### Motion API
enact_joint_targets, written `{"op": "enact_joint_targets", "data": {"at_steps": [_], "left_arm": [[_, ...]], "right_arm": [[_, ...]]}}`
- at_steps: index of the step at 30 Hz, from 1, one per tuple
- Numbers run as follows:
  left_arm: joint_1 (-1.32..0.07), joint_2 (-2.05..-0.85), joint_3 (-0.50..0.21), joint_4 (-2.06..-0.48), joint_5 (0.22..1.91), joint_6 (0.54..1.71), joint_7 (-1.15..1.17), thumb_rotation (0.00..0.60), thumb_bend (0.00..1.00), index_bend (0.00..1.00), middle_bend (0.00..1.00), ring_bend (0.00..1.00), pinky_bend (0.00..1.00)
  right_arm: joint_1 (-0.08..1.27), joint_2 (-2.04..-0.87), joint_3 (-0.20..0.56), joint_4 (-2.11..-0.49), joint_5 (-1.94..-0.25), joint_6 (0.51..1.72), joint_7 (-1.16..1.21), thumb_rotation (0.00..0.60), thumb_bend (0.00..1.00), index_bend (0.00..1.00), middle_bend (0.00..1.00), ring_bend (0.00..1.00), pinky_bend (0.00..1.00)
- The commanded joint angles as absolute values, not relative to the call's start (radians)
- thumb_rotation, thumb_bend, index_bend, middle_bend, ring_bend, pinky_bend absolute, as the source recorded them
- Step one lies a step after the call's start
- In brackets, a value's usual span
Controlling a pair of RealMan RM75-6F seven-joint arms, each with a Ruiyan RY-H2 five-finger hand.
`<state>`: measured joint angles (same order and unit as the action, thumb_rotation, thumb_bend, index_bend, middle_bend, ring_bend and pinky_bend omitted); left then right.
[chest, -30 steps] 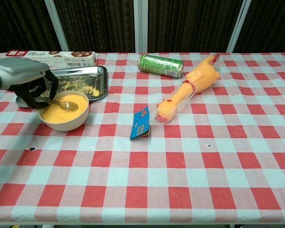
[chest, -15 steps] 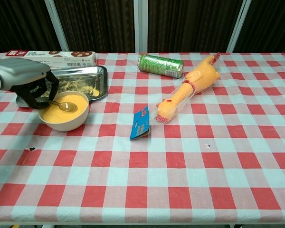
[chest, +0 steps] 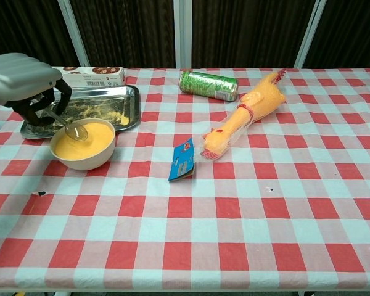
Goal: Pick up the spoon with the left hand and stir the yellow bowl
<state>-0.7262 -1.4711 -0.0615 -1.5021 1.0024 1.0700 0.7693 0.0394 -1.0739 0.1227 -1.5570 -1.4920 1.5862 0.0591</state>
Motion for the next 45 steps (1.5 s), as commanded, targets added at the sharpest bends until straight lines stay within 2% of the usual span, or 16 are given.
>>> {"op": "enact_joint_targets", "data": {"at_steps": [1,10,18,27,35,45], "left_arm": [[-0.736,-1.495,-0.028,-1.500,1.046,1.159,0.948,0.600,0.38,0.66,0.92,0.89,0.96],[-0.738,-1.580,-0.007,-1.428,1.113,1.253,1.136,0.600,0.38,0.69,0.93,0.90,0.96],[-0.736,-1.657,0.009,-1.357,1.140,1.272,1.265,0.600,0.38,0.70,0.93,0.90,0.97],[-0.726,-1.718,-0.007,-1.322,1.125,1.274,1.342,0.600,0.38,0.71,0.93,0.92,0.97],[-0.717,-1.724,-0.016,-1.334,1.126,1.245,1.301,0.600,0.38,0.71,0.94,0.92,0.97],[-0.699,-1.650,-0.064,-1.419,1.075,1.170,1.115,0.600,0.38,0.72,0.94,0.91,0.97]], "right_arm": [[0.039,-1.073,0.122,-1.560,-1.497,1.590,0.057,0.600,0.15,0.07,0.27,0.04,0.16],[0.031,-1.071,0.121,-1.565,-1.494,1.598,0.059,0.600,0.15,0.07,0.27,0.04,0.16],[0.031,-1.074,0.121,-1.564,-1.493,1.597,0.063,0.600,0.15,0.07,0.27,0.04,0.16],[0.029,-1.081,0.120,-1.555,-1.489,1.592,0.073,0.600,0.15,0.07,0.27,0.04,0.16],[0.028,-1.083,0.121,-1.547,-1.485,1.591,0.079,0.600,0.15,0.07,0.27,0.04,0.16],[0.027,-1.081,0.122,-1.554,-1.490,1.595,0.073,0.600,0.15,0.07,0.27,0.04,0.16]]}}
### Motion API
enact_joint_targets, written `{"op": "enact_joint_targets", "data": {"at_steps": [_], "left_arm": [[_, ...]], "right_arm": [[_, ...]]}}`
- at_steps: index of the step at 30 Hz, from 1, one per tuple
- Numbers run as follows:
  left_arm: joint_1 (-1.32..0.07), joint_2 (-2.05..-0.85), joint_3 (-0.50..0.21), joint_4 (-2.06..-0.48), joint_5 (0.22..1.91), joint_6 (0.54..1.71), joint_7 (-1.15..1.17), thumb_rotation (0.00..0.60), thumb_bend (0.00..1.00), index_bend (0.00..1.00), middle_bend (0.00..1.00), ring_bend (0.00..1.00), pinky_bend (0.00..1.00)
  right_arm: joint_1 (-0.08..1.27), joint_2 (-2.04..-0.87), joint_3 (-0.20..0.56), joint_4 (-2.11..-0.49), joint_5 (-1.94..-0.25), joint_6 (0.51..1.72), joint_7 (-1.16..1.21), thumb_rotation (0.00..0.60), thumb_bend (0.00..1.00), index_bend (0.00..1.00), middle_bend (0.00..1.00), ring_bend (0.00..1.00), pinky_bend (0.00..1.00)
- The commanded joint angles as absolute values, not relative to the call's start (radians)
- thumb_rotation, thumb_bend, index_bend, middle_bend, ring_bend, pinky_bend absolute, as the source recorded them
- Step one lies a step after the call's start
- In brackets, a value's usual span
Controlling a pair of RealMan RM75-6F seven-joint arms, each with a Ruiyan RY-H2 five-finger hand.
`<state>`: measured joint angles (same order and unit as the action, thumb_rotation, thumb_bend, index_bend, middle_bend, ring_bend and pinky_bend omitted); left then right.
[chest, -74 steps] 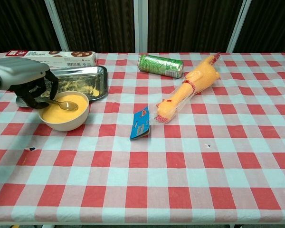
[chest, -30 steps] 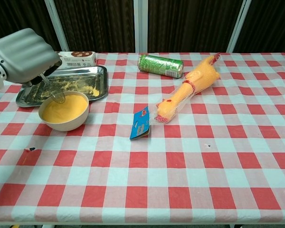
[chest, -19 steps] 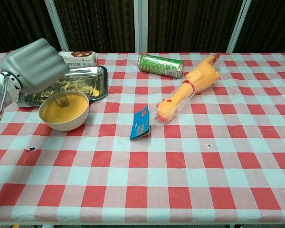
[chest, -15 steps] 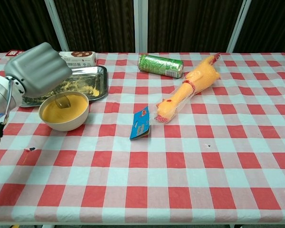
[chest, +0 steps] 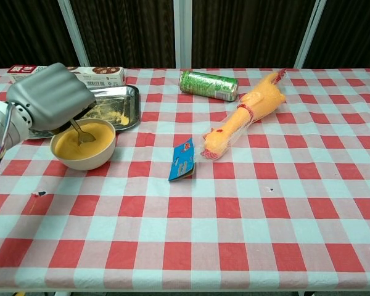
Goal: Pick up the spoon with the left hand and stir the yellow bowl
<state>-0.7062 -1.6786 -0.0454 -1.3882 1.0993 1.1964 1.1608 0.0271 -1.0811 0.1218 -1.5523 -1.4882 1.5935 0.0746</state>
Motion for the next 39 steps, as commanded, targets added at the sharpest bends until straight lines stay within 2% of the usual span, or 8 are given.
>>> {"op": "enact_joint_targets", "data": {"at_steps": [1,12,16,27,33,39], "left_arm": [[-0.698,-1.640,-0.070,-1.430,1.066,1.161,1.098,0.600,0.38,0.72,0.94,0.91,0.97],[-0.701,-1.526,-0.112,-1.540,0.991,1.121,1.014,0.600,0.38,0.72,0.94,0.91,0.97],[-0.713,-1.514,-0.101,-1.547,0.992,1.133,1.055,0.600,0.38,0.72,0.94,0.91,0.97],[-0.724,-1.662,-0.024,-1.347,1.116,1.266,1.256,0.600,0.38,0.72,0.93,0.91,0.97],[-0.711,-1.704,0.002,-1.303,1.155,1.268,1.269,0.600,0.38,0.72,0.93,0.92,0.97],[-0.701,-1.704,-0.010,-1.323,1.145,1.234,1.220,0.600,0.38,0.72,0.94,0.92,0.97]], "right_arm": [[0.027,-1.081,0.122,-1.555,-1.490,1.595,0.072,0.600,0.15,0.07,0.27,0.04,0.16],[0.025,-1.079,0.123,-1.565,-1.495,1.602,0.064,0.600,0.15,0.07,0.27,0.04,0.16],[0.025,-1.079,0.122,-1.565,-1.497,1.602,0.064,0.600,0.15,0.07,0.27,0.04,0.16],[0.025,-1.076,0.122,-1.564,-1.494,1.598,0.063,0.600,0.15,0.07,0.27,0.04,0.16],[0.026,-1.078,0.122,-1.564,-1.493,1.595,0.064,0.600,0.15,0.07,0.27,0.04,0.16],[0.024,-1.078,0.121,-1.563,-1.492,1.595,0.066,0.600,0.15,0.07,0.27,0.04,0.16]]}}
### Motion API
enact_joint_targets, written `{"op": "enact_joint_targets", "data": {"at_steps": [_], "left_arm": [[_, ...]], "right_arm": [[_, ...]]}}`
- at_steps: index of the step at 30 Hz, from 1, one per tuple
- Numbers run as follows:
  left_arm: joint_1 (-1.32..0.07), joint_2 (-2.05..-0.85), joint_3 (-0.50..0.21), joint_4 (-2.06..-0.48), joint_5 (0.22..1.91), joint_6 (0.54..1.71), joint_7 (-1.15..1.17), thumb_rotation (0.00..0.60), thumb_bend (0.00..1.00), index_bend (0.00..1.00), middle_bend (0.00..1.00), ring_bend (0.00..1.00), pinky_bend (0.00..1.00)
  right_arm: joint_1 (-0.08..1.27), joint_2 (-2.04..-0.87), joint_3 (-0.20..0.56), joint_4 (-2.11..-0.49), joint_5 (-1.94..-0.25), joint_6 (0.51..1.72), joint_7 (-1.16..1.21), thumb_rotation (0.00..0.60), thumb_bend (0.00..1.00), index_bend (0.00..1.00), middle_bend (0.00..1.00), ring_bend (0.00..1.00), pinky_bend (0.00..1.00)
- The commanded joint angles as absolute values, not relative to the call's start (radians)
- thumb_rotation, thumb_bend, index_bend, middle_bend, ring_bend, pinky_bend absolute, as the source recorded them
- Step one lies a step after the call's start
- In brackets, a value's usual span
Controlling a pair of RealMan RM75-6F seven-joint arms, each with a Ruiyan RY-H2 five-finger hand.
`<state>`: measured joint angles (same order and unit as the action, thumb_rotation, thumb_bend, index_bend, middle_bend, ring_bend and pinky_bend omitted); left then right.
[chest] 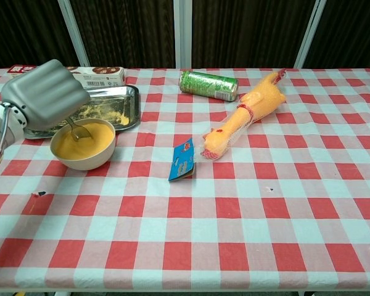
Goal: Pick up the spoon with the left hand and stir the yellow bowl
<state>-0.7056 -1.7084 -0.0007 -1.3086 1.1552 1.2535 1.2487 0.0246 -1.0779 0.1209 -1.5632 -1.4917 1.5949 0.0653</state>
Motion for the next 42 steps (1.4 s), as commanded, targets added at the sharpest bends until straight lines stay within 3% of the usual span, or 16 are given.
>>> {"op": "enact_joint_targets", "data": {"at_steps": [1,16,32,42], "left_arm": [[-0.699,-1.698,-0.019,-1.337,1.130,1.220,1.201,0.600,0.38,0.72,0.94,0.92,0.97],[-0.701,-1.534,-0.122,-1.536,0.939,1.059,0.964,0.600,0.38,0.73,0.93,0.91,0.97],[-0.727,-1.435,-0.118,-1.634,0.866,1.039,0.914,0.600,0.38,0.73,0.93,0.91,0.97],[-0.739,-1.549,-0.011,-1.522,1.021,1.244,1.156,0.600,0.38,0.73,0.93,0.92,0.97]], "right_arm": [[0.024,-1.078,0.120,-1.563,-1.492,1.595,0.066,0.600,0.15,0.07,0.27,0.04,0.16],[0.022,-1.077,0.120,-1.570,-1.498,1.602,0.061,0.600,0.15,0.07,0.27,0.04,0.17],[0.023,-1.078,0.121,-1.566,-1.499,1.602,0.065,0.600,0.15,0.07,0.27,0.04,0.17],[0.020,-1.079,0.120,-1.564,-1.498,1.605,0.066,0.600,0.15,0.07,0.27,0.04,0.17]]}}
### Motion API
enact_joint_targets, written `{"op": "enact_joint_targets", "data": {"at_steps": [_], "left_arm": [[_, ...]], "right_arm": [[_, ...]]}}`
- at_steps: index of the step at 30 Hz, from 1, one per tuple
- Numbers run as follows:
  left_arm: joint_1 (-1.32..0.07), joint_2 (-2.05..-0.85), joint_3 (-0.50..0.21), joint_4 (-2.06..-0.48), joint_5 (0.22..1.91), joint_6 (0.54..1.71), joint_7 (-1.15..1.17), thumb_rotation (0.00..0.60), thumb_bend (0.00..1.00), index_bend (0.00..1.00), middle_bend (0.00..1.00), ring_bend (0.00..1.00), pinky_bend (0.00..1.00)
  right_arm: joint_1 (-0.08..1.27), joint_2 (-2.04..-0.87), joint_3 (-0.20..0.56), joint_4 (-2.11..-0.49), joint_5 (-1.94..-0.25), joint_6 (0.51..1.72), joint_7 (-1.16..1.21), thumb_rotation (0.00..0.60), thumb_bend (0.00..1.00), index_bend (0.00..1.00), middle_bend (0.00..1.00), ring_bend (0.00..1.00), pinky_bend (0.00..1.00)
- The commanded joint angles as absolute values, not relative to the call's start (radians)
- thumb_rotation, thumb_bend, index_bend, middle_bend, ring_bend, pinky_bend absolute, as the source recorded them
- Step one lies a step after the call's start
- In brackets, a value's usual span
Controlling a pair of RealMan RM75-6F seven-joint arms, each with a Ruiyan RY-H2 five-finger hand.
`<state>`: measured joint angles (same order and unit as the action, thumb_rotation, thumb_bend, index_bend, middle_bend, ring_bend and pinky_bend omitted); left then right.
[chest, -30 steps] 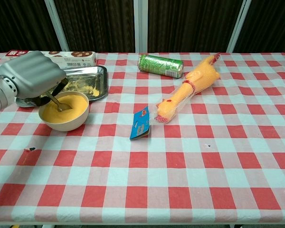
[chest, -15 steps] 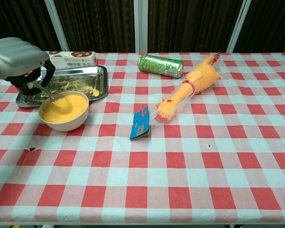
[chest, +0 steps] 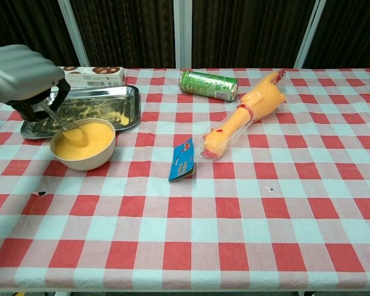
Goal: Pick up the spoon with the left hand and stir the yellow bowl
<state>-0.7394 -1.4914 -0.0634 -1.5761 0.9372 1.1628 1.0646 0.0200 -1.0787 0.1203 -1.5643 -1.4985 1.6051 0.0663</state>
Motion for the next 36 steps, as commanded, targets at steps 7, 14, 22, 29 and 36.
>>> {"op": "enact_joint_targets", "data": {"at_steps": [7,14,22,29,36], "left_arm": [[-0.729,-1.625,0.059,-1.446,1.154,1.338,1.336,0.600,0.38,0.73,0.93,0.92,0.97],[-0.721,-1.665,0.059,-1.421,1.194,1.366,1.457,0.600,0.39,0.73,0.94,0.92,0.98],[-0.717,-1.685,0.000,-1.474,1.110,1.391,1.653,0.600,0.40,0.75,0.94,0.92,0.98],[-0.715,-1.701,-0.041,-1.522,0.991,1.413,1.798,0.600,0.39,0.80,0.95,0.93,0.99],[-0.730,-1.705,-0.037,-1.520,0.986,1.391,1.774,0.600,0.39,0.80,0.95,0.93,0.99]], "right_arm": [[0.019,-1.075,0.121,-1.571,-1.502,1.610,0.060,0.600,0.15,0.07,0.27,0.04,0.17],[0.018,-1.075,0.120,-1.575,-1.502,1.610,0.056,0.600,0.15,0.07,0.27,0.04,0.17],[0.018,-1.073,0.123,-1.579,-1.504,1.613,0.055,0.600,0.15,0.07,0.27,0.04,0.17],[0.018,-1.074,0.121,-1.577,-1.504,1.611,0.058,0.600,0.15,0.07,0.27,0.04,0.17],[0.017,-1.075,0.122,-1.573,-1.503,1.613,0.062,0.600,0.15,0.07,0.27,0.04,0.17]]}}
